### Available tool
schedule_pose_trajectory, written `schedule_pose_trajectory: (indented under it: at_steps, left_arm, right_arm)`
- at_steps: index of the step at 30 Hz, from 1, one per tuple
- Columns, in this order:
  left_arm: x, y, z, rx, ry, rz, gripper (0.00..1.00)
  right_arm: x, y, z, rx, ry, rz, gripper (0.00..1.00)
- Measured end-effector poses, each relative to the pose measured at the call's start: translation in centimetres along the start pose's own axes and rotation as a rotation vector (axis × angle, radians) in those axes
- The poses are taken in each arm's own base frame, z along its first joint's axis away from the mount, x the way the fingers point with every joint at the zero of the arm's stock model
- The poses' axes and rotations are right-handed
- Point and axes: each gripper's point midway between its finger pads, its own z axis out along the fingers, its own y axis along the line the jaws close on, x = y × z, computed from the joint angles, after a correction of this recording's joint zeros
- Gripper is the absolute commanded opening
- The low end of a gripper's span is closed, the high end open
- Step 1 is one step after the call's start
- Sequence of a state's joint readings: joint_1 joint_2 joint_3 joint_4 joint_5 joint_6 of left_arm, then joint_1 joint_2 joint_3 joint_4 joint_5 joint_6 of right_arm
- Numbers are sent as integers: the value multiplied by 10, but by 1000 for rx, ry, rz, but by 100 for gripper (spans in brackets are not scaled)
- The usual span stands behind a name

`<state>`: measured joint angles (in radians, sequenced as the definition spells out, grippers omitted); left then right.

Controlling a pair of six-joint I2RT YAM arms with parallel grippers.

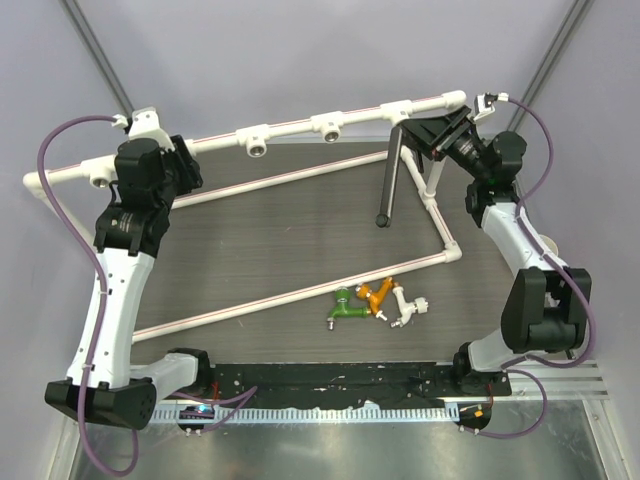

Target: Install the water faucets

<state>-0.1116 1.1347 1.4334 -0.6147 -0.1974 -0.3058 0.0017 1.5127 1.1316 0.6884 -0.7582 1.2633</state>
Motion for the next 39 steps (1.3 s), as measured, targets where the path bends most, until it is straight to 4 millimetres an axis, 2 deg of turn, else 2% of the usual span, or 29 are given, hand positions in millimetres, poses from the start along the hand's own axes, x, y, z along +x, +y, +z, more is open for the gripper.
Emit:
schedule_pose_trajectory:
  at_steps: [2,5,13,16,17,19,20,22,23,25,26,29,32,33,34,36,39]
  left_arm:
    - [1,0,-1,3,6,1,0]
    - [3,-1,-3,11,12,4,0]
    - [2,-1,-3,12,11,3,1]
    - [2,-2,-2,13,11,3,11]
    - [2,-2,-3,13,10,4,22]
    - [2,-2,-3,13,10,4,33]
    - [2,-2,-3,14,9,3,47]
    - [2,-2,-4,15,10,3,61]
    - [2,-1,-4,12,8,4,73]
    - [-4,4,-6,-8,-11,0,82]
    - [-6,7,-7,-21,-19,-4,90]
    - [-12,13,-15,-41,-32,-6,100]
    - [-26,14,-28,-37,-74,-25,100]
    - [-35,14,-39,-30,-108,-35,100]
    - [-39,14,-43,-27,-121,-38,100]
    - [-51,14,-65,-10,-170,-51,100]
    - [-58,18,-98,5,-221,-66,100]
  right_arm:
    - [-1,-1,-5,27,-3,-56,61]
    - [-3,0,-14,90,-4,-143,70]
    - [-9,9,-47,269,-30,-367,82]
    - [-12,9,-64,361,-62,-432,84]
    - [-13,9,-69,388,-71,-448,86]
    - [-17,12,-84,456,-111,-494,87]
    - [-21,15,-93,496,-141,-521,88]
    - [-30,26,-112,560,-215,-578,89]
    - [-34,34,-123,587,-255,-607,89]
    - [-41,51,-146,632,-341,-663,90]
    - [-43,59,-158,657,-388,-688,90]
    - [-49,86,-193,706,-518,-759,91]
    - [-47,112,-228,735,-645,-821,91]
    - [-45,121,-239,734,-683,-839,91]
    - [-43,126,-246,737,-707,-852,92]
    - [-39,133,-263,744,-757,-886,93]
    - [-33,130,-282,773,-789,-922,94]
